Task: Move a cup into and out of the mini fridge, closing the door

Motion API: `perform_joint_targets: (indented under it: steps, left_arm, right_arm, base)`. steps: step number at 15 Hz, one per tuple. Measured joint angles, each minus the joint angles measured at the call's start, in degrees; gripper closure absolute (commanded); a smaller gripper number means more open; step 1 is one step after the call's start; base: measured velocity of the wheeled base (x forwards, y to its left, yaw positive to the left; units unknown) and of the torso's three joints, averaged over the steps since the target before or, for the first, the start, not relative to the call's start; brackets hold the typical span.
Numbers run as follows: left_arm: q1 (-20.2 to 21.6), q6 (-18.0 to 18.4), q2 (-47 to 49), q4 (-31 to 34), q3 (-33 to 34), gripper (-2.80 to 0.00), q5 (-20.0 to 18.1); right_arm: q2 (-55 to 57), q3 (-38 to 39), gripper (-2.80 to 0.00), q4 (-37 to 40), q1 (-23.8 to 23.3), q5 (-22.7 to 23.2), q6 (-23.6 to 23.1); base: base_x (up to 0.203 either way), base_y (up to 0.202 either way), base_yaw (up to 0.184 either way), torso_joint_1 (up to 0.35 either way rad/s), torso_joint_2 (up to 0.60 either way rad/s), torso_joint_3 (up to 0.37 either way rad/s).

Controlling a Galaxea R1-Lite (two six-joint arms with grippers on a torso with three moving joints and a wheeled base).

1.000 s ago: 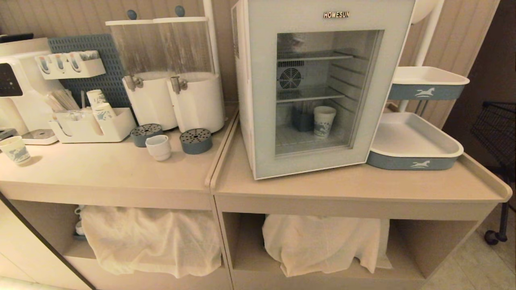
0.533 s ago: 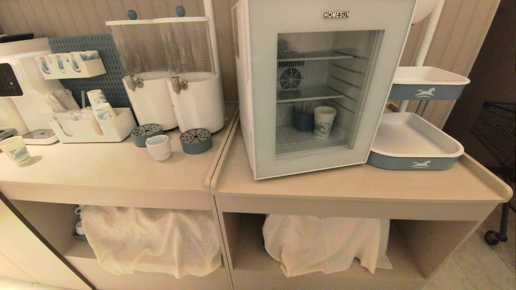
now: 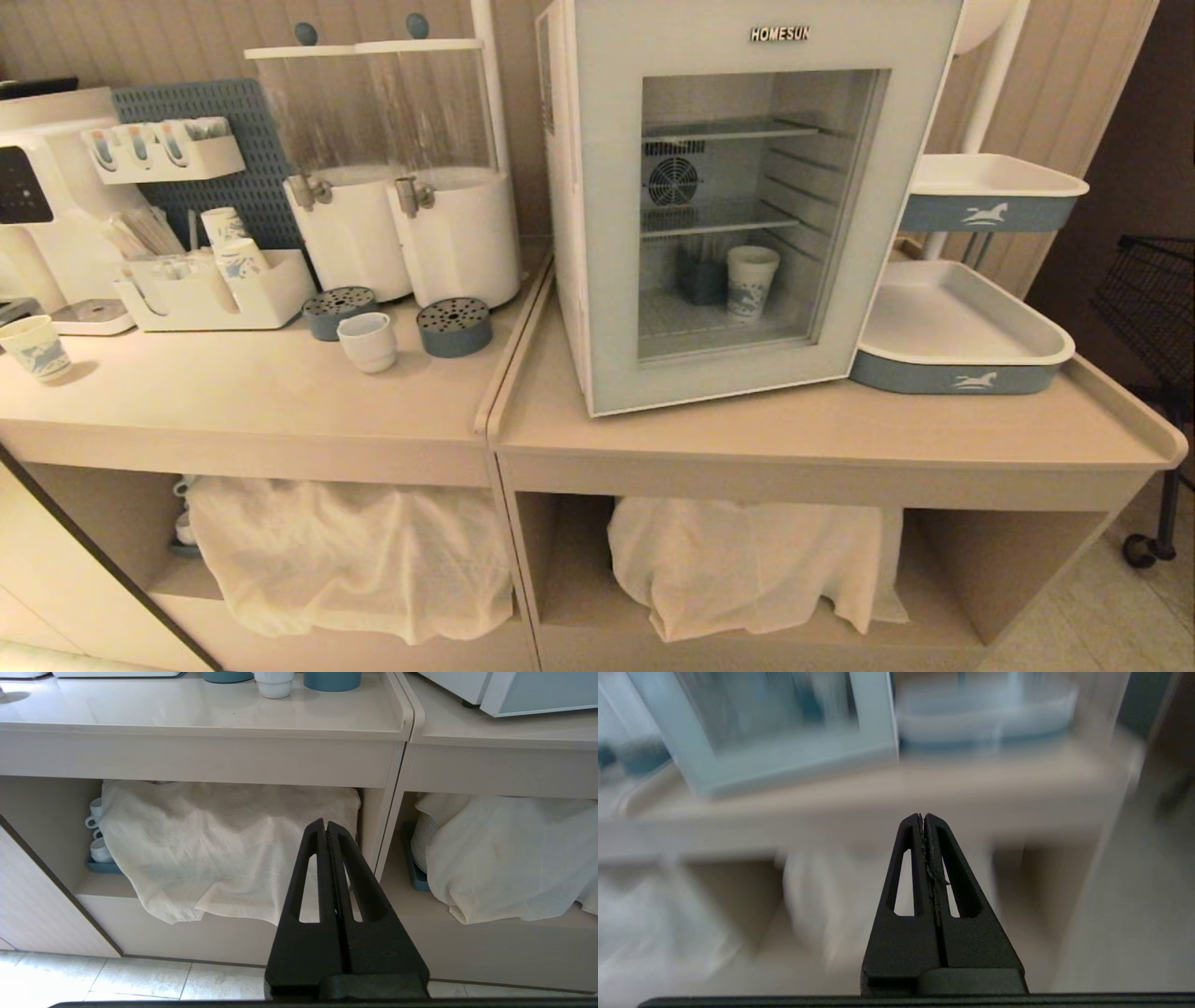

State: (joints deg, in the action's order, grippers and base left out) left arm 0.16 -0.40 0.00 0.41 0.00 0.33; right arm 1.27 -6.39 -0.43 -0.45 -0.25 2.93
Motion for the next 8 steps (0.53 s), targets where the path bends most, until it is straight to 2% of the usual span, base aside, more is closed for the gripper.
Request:
perform_joint_targets:
  steps: [1,2,4,8]
  left_arm:
    - [0.0,0.07,0.0,-0.01,0.0,0.0,0.0]
    - [0.0,0.05,0.02,-0.06,0.0,0.0,0.0]
    - [0.0,0.07,0.02,-0.06,0.0,0.0,0.0]
    - [-0.02,0.24,0.0,-0.08,0.0,0.0,-0.1]
  right_arm:
    - [-0.39,2.35,0.0,-5.23,0.09,0.32,-1.91]
    - [-0.66,4.25,0.0,-6.02,0.15,0.61,-3.55]
    - [-0.99,5.93,0.0,-1.44,0.23,0.91,-5.38]
    - [-1.07,6.34,0.0,-1.05,0.26,0.91,-4.83]
  base:
    - [0.0,0.0,0.0,0.0,0.0,0.0]
    - [0.0,0.0,0.0,0.0,0.0,0.0]
    - [0.0,0.0,0.0,0.0,0.0,0.0]
    - [0.0,0.0,0.0,0.0,0.0,0.0]
